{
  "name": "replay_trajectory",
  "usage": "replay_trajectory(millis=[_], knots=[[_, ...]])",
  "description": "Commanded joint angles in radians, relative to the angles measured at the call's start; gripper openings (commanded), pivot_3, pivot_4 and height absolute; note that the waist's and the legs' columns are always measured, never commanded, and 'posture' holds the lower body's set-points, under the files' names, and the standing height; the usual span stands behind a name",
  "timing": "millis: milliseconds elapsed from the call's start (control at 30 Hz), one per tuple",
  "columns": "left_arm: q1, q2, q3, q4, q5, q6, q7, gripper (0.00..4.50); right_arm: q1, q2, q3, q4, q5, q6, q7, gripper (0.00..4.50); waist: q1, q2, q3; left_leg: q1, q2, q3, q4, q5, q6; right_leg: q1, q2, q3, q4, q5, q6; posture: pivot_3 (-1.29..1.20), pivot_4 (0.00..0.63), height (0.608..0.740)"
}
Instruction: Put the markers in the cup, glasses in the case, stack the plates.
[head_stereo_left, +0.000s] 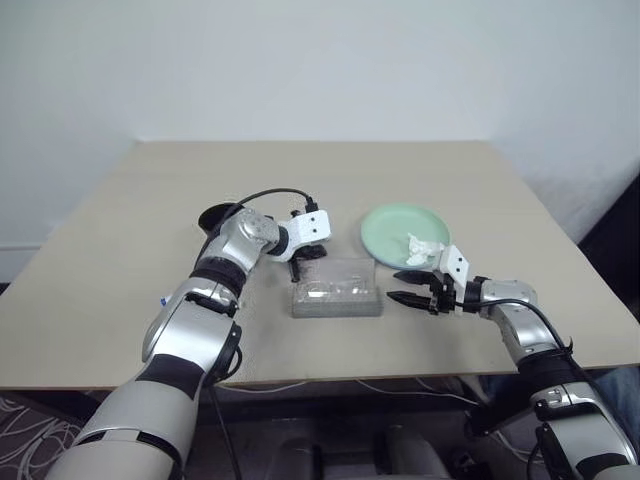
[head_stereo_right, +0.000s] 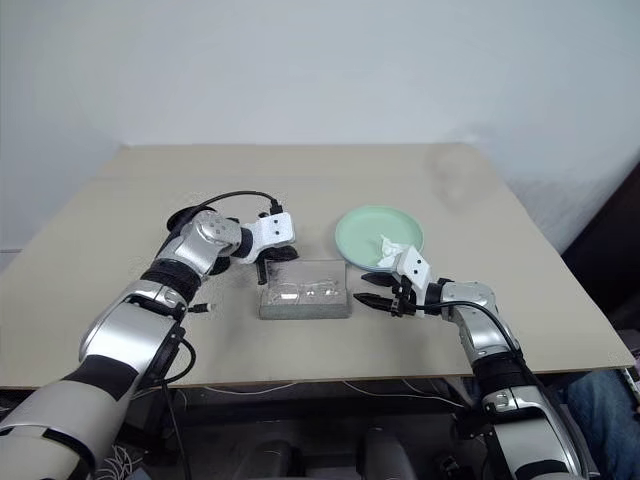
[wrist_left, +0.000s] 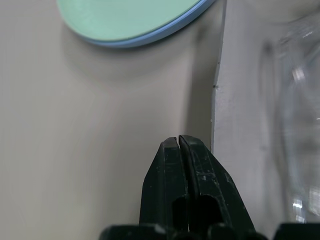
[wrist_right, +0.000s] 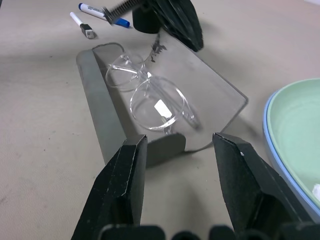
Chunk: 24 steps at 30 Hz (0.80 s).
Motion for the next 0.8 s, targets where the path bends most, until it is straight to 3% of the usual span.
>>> replay_trajectory(millis=[33,333,633,800], knots=[[0.036,0.027,0.027,-0.109,-0.070,0.046,-0.159,0.04,-0.015,-0.012,-0.032,-0.033,0.020,-0.009,-0.004,2.29,0.000,0.000,0.000,0.000,0.000,0.000,0.000,0.000,0.000,0.000,0.000,0.000,0.000,0.000,0.000,0.00,0.000,0.721],[0.222,0.111,0.006,-0.497,-0.149,0.174,-0.353,0.04,-0.034,-0.005,-0.031,-0.006,0.016,-0.017,-0.006,2.29,-0.001,0.000,0.000,0.000,0.001,0.000,0.000,0.000,0.000,0.000,0.000,0.000,0.000,0.000,0.000,0.00,0.000,0.721],[0.318,0.166,-0.040,-0.667,-0.119,0.221,-0.330,0.04,-0.055,-0.002,-0.028,0.022,0.012,-0.025,0.000,2.29,0.000,0.000,0.000,0.001,0.001,0.000,0.001,0.000,0.000,0.001,0.000,0.001,0.001,0.000,0.000,0.00,0.000,0.721],[0.331,0.171,0.016,-0.741,-0.180,0.287,-0.292,0.04,-0.057,-0.002,-0.024,0.023,0.012,-0.025,0.005,2.29,0.000,0.000,0.000,0.001,0.001,0.000,0.001,0.000,0.000,0.001,0.000,0.001,0.001,0.000,0.000,0.00,0.000,0.721]])
